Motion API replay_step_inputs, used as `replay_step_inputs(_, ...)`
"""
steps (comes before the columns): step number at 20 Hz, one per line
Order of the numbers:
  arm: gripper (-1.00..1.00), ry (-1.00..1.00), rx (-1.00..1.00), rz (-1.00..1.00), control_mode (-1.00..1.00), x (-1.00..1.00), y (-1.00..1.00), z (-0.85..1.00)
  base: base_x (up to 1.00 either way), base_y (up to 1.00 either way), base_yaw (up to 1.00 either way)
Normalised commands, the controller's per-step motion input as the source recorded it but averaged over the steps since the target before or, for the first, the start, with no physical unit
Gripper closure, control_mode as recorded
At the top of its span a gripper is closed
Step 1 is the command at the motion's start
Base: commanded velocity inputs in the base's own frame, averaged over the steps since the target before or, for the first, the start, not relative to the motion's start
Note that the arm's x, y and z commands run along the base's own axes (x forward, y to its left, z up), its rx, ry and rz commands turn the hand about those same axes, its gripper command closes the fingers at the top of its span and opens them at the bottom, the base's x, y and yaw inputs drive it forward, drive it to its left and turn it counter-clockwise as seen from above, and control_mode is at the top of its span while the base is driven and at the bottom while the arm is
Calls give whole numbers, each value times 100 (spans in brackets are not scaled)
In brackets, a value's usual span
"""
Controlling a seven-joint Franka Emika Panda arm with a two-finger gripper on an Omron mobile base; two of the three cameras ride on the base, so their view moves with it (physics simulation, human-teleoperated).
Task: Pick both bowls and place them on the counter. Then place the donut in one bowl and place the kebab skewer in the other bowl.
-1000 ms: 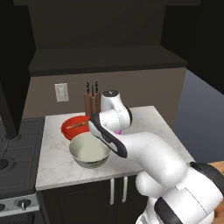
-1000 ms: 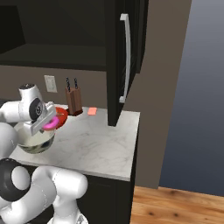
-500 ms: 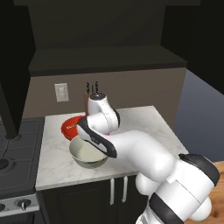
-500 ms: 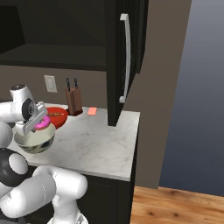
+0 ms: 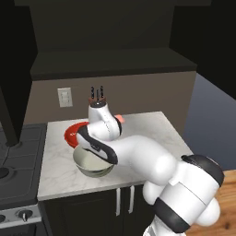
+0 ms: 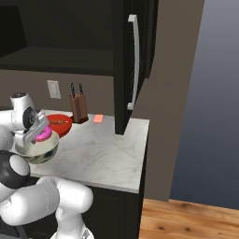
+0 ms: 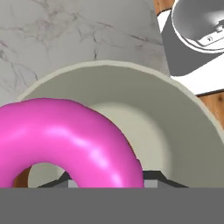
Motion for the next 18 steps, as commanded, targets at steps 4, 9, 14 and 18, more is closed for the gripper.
replay_step_inputs(4, 100, 5, 0, -8, -100, 0, 24, -22, 0, 0, 0)
replay_step_inputs(9, 100, 1, 0, -5, -100, 1, 31, -22, 0, 0, 0)
replay_step_inputs(14, 100, 0, 0, -6, -100, 0, 23, -21, 0, 0, 0)
replay_step_inputs(18, 100, 4, 0, -7, -100, 3, 13, -17, 0, 0, 0)
